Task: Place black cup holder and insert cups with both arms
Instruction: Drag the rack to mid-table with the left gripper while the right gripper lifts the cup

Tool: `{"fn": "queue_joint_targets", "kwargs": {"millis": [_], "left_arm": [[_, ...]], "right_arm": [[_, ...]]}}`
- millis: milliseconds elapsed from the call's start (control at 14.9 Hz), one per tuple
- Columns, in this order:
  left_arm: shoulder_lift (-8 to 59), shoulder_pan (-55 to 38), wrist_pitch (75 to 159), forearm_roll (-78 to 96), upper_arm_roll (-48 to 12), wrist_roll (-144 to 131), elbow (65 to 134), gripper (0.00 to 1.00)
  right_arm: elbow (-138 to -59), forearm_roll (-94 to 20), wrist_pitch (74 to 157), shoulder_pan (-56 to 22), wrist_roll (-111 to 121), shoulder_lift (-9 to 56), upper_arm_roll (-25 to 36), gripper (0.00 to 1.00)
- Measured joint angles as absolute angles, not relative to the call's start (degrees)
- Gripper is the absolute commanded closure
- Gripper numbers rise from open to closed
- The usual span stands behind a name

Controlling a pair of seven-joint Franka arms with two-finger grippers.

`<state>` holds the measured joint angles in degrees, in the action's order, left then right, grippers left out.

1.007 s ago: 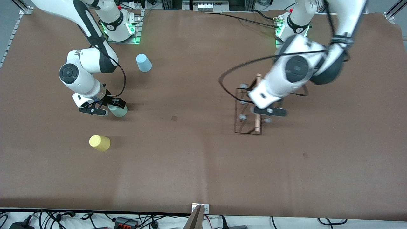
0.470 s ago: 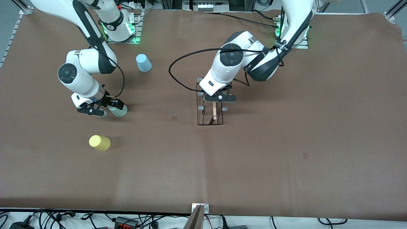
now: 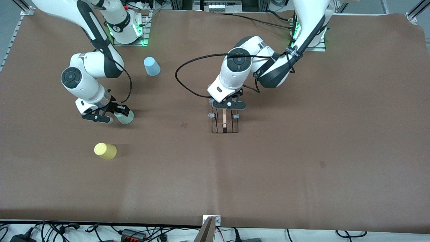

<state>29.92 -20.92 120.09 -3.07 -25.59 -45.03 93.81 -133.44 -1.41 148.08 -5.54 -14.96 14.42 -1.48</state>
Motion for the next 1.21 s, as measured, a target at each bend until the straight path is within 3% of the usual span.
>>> {"fn": "queue_joint_targets", "kwargs": {"millis": [336,604,872,1208], "left_arm": [[29.9,-21.5,120.0,-4.3,-25.6,-45.0,93.4,0.0],[28.3,-21.1,115.6,-4.4,-25.5,-45.0,91.4,0.0],[21.3,-16.7,104.1,-4.6,-25.1,-39.7,89.6,0.0],[12.5,-2.9,91.5,-4.7,-24.7,-19.2,89.4,0.0]], "right_arm": [[-132.0,-1.4,146.4,-5.6,-15.0,13.2,-2.5,0.79],[-127.7,-1.5,135.9,-5.6,-20.0,8.4,-5.8,0.81],[-122.4,-1.6,127.0,-6.0,-35.3,4.8,-13.5,0.82],[-117.7,-1.8,126.2,-7.0,-58.7,4.7,-25.9,0.82]]}}
